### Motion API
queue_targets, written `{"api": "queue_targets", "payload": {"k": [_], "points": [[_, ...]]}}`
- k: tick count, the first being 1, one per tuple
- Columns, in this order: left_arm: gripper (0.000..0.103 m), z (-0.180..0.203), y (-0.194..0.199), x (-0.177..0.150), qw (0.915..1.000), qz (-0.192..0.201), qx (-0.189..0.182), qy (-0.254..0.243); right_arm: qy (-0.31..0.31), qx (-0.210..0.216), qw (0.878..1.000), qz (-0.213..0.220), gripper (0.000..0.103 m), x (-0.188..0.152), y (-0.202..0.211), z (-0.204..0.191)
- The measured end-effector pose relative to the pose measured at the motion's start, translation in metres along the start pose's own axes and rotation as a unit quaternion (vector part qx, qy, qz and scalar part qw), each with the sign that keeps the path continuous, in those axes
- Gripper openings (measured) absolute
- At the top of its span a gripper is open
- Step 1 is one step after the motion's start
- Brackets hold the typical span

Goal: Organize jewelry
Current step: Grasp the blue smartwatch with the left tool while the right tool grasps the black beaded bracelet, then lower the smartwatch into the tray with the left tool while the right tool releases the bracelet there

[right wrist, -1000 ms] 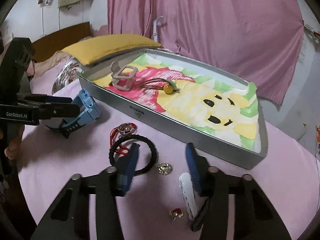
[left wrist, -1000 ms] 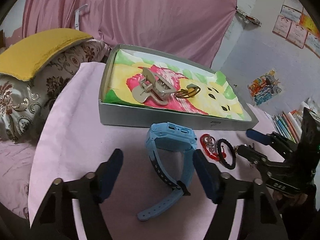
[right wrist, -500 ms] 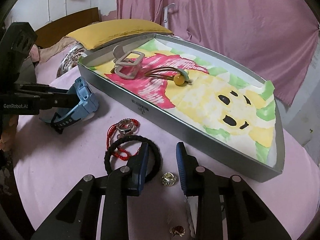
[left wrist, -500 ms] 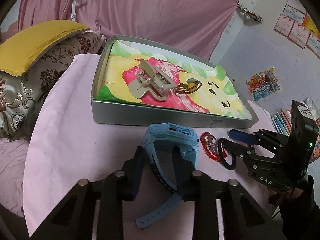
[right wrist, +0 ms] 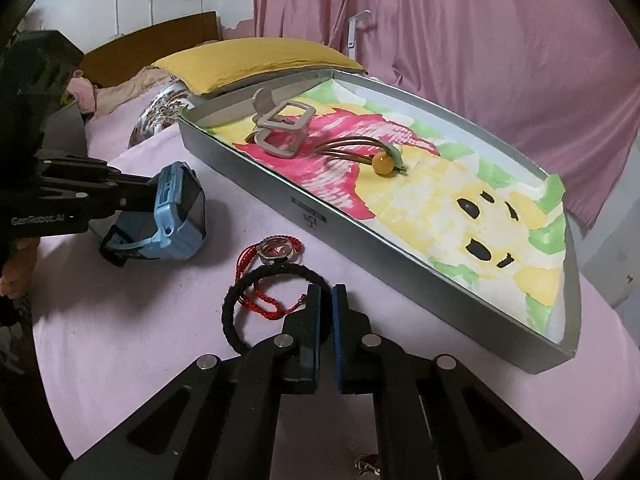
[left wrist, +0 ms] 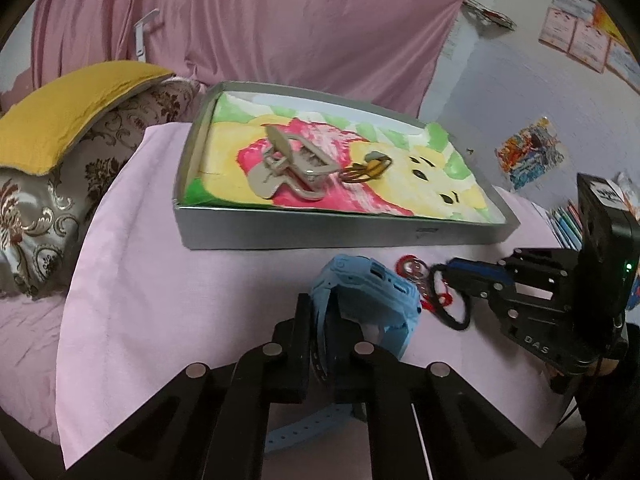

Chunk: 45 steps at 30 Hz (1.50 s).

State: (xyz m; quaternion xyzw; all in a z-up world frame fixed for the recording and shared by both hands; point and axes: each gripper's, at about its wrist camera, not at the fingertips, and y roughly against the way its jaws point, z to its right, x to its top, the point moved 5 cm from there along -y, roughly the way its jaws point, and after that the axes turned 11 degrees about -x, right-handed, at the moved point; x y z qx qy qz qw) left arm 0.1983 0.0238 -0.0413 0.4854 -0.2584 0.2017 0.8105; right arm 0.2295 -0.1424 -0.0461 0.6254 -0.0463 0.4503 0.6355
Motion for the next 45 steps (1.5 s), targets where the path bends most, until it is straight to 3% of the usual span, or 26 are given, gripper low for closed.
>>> {"api": "queue_targets", "payload": {"k": [6,11,20,28,35,45], "points": [[0.006,0.009,0.008,0.0,0.9998,0.014,-0.008,-0.015,-0.025,-0.013,0.998,0.047,0.005,0.002,0.025,0.005],[0.006,0.017,0.023,0.011,0.9983,0.053,-0.016,-0.02,-0.056,-0.023,0.993,0.105,0.005,0.012,0.052,0.015],[0.006,0.027,0.036,0.047,0.9879,0.151,-0.033,-0.012,-0.142,-0.046,0.961,0.234,0.005,0.037,0.089,0.038],[0.006,0.031,0.029,0.079,0.9726,0.229,-0.03,-0.02,-0.19,-0.087,0.93,0.301,0.005,0.056,0.095,0.053],[0.006,0.026,0.016,0.097,0.9633,0.267,-0.024,-0.018,-0.222,-0.102,0.924,0.293,0.005,0.064,0.078,0.071],[0.006,0.016,-0.006,0.102,0.9718,0.235,-0.015,-0.001,-0.239,-0.111,0.934,0.241,0.005,0.07,0.055,0.084]]}}
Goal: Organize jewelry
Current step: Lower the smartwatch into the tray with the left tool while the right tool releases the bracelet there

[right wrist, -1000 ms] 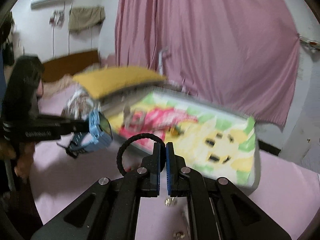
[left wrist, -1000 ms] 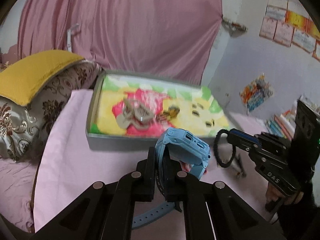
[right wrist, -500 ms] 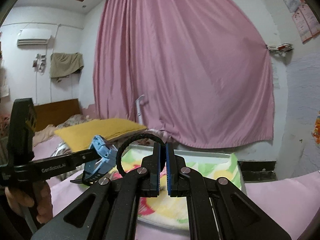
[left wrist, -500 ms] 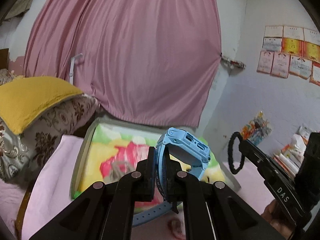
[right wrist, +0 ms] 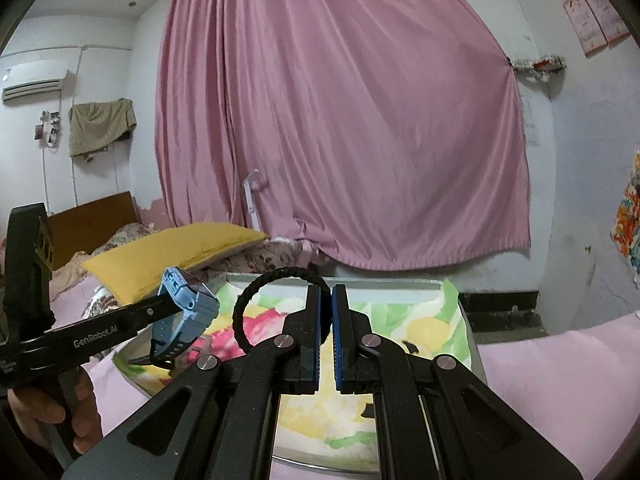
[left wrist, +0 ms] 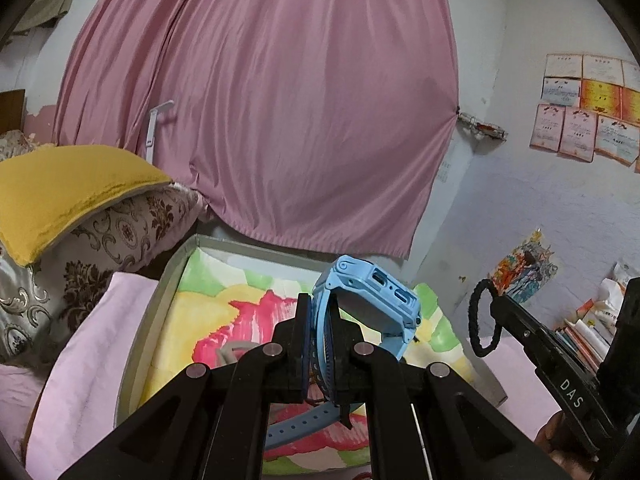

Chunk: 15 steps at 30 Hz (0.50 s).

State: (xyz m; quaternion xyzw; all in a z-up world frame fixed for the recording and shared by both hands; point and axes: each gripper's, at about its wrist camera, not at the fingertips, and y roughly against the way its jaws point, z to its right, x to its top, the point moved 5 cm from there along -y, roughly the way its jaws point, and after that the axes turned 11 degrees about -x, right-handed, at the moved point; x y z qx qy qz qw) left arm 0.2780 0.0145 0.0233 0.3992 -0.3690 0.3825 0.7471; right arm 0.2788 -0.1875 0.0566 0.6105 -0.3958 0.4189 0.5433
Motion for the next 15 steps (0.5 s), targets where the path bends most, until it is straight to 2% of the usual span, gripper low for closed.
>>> {"api": "queue_targets", "payload": {"k": [6,15], "points": [[0.006,-0.002,-0.008,-0.009,0.9994,-0.035,0.006,0.002,-0.009,-0.01,0.999,-0.051,0.005,-0.015,-0.016,0.015],[0.006,-0.003,-0.02,-0.023,0.9961,-0.087,0.016,0.0,-0.022,0.002,0.992,-0.127,0.005,-0.036,-0.04,0.023]]}}
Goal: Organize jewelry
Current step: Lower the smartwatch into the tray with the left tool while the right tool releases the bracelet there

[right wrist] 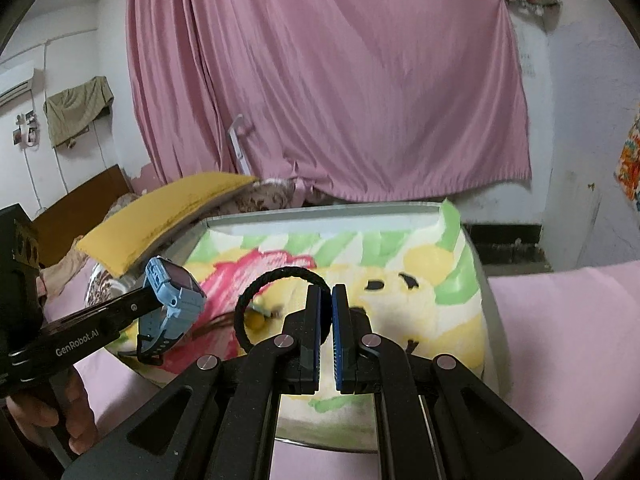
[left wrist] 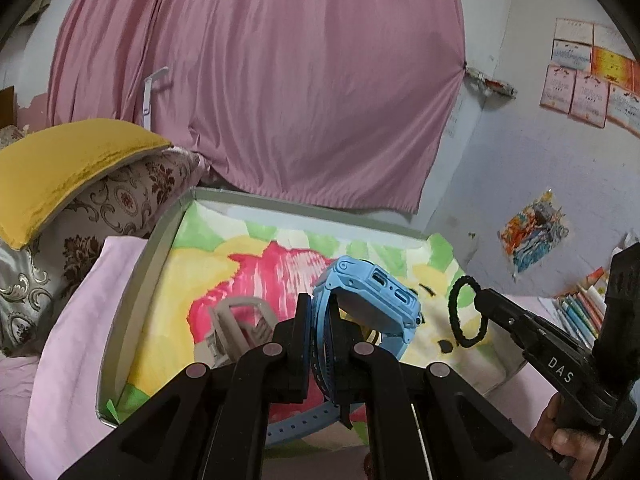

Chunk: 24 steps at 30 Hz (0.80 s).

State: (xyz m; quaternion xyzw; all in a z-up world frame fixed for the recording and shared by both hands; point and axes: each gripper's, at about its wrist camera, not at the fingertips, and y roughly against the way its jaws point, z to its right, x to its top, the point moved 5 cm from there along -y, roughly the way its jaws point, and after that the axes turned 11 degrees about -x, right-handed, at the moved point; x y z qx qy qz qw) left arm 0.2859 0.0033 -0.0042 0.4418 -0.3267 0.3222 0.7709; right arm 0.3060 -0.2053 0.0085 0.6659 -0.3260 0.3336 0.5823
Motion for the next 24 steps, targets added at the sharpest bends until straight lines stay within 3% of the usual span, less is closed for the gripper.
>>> {"api": "queue_targets", "payload": {"k": [11,24], "points": [[0.006,-0.003,-0.013,-0.011,0.9988,-0.047,0.004,0.008,0.02,-0.009,0.998,-0.064,0.005,-0.014,-0.024,-0.006],[0.007,-0.003,-0.015,-0.011,0.9985,-0.054,0.002,0.011,0.022,-0.009,0.995,-0.094,0.005,-0.022,-0.033,-0.008]]}}
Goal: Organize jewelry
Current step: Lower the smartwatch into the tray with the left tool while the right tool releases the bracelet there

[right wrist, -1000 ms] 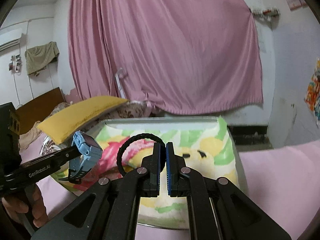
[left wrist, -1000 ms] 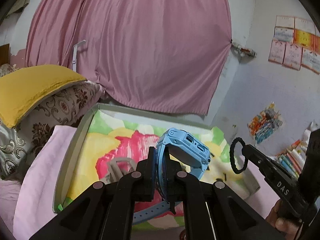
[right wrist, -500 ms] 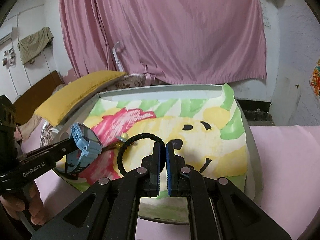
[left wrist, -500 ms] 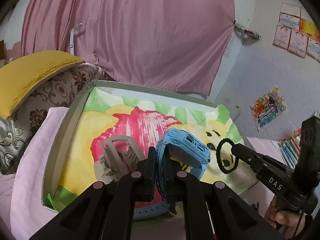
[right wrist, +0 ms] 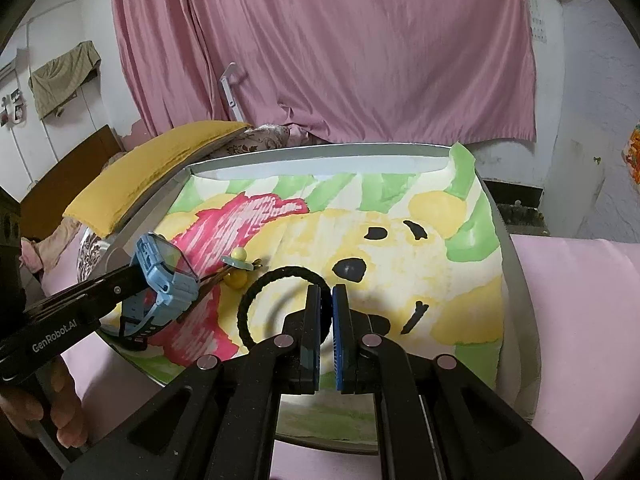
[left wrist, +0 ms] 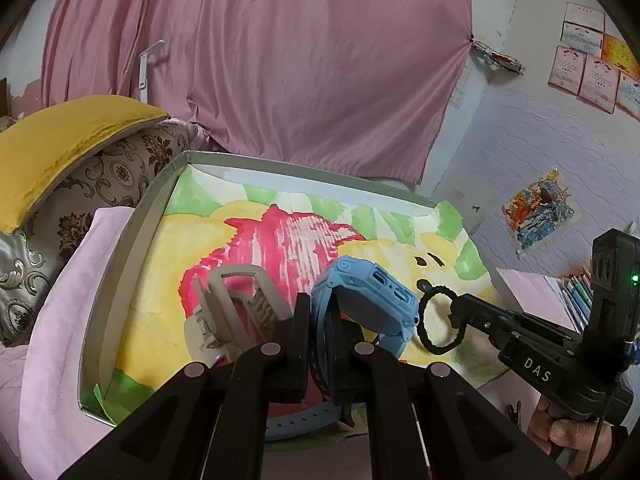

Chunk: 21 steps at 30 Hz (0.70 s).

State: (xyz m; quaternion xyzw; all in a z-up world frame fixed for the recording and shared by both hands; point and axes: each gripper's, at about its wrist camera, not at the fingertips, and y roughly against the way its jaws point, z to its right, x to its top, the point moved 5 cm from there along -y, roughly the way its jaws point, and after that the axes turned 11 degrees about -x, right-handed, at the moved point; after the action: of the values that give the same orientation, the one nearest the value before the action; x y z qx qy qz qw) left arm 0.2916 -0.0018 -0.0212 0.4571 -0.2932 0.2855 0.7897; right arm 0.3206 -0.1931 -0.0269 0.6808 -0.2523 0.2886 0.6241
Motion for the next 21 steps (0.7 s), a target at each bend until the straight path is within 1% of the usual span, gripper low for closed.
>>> {"api": "queue_targets", "payload": {"k": [3,5,6,8,9,10,11,12,13,14,16,18,20,21], "points": [[0.01,-0.001,0.0,-0.001,1.0,-0.002,-0.001,0.005,-0.005,0.0,1.0,0.001,0.006,0.0,0.0,0.002],[0.019,0.0,0.0,-0.001,0.9999,-0.004,-0.007,0.007,-0.006,-0.002,1.0,0.003,0.007,-0.001,0.002,0.004],[0.022,0.0,0.0,-0.002,0.9999,-0.006,-0.01,0.008,-0.007,-0.004,1.0,0.006,0.007,-0.001,0.003,0.004],[0.032,0.002,0.003,-0.003,0.9999,-0.003,-0.015,0.007,-0.009,-0.005,1.0,0.013,0.008,-0.001,0.007,0.006],[0.035,0.003,0.006,-0.003,0.9999,0.001,-0.014,0.004,-0.011,-0.006,1.0,0.02,0.008,-0.001,0.012,0.006],[0.039,0.004,0.009,-0.004,0.9999,0.006,-0.013,0.002,-0.012,-0.008,0.999,0.03,0.011,0.0,0.017,0.007],[0.044,0.005,0.012,-0.003,0.9998,0.011,-0.014,0.001,-0.013,-0.01,0.999,0.036,0.018,0.001,0.021,0.008],[0.047,0.006,0.016,-0.003,0.9997,0.019,-0.014,0.001,-0.014,-0.013,0.999,0.049,0.024,0.002,0.027,0.009],[0.054,0.006,0.021,-0.003,0.9995,0.028,-0.014,0.001,-0.014,-0.016,0.998,0.063,0.034,0.003,0.035,0.009],[0.058,0.006,0.024,-0.002,0.9993,0.035,-0.014,0.0,-0.014,-0.018,0.997,0.076,0.037,0.005,0.041,0.01],[0.061,0.008,0.034,-0.001,0.9985,0.053,-0.012,-0.004,-0.013,-0.023,0.995,0.099,0.037,0.006,0.054,0.011],[0.066,0.01,0.042,-0.001,0.9978,0.066,-0.006,-0.011,-0.014,-0.023,0.992,0.121,0.043,0.007,0.065,0.013],[0.079,0.012,0.05,-0.001,0.9967,0.079,-0.002,-0.017,-0.013,-0.028,0.989,0.146,0.058,0.007,0.078,0.015],[0.082,0.013,0.055,-0.001,0.9958,0.089,-0.001,-0.02,-0.011,-0.029,0.987,0.16,0.062,0.006,0.085,0.015]]}}
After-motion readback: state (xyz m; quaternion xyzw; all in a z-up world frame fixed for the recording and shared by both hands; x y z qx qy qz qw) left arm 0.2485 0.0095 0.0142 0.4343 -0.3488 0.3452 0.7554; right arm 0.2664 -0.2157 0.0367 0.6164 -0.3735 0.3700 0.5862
